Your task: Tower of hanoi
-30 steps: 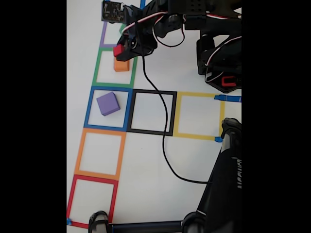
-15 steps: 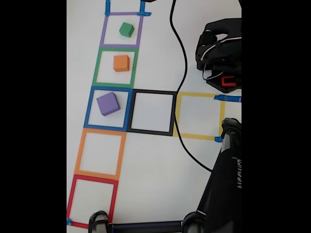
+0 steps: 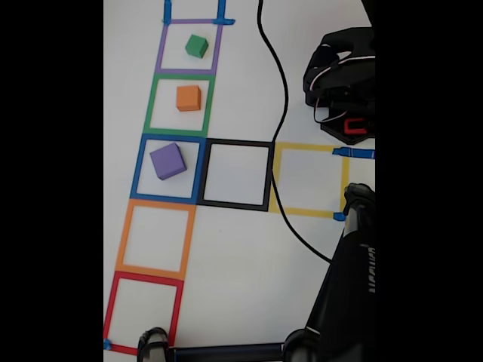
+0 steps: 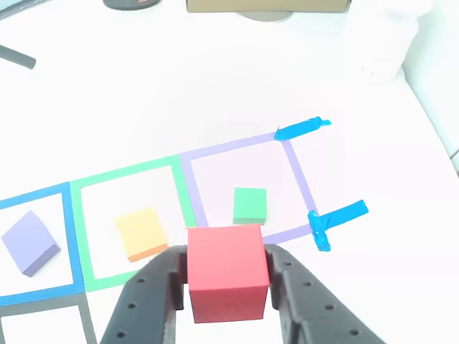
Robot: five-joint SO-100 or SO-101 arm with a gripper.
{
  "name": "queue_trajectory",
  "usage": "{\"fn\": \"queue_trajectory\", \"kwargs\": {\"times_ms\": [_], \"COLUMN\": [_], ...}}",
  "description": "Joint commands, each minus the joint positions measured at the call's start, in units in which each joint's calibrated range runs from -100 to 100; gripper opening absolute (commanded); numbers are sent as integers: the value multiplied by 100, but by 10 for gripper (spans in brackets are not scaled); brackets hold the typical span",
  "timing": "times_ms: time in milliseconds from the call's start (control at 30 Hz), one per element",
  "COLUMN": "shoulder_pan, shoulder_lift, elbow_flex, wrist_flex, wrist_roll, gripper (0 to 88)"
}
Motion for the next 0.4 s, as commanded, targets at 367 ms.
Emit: {"fn": "queue_trajectory", "kwargs": {"times_ms": [367], "shoulder_pan": [847], "shoulder_lift": [-986], "elbow_flex": [5431], "wrist_flex": [-4806], "wrist_roll": [0], "gripper": [28]}}
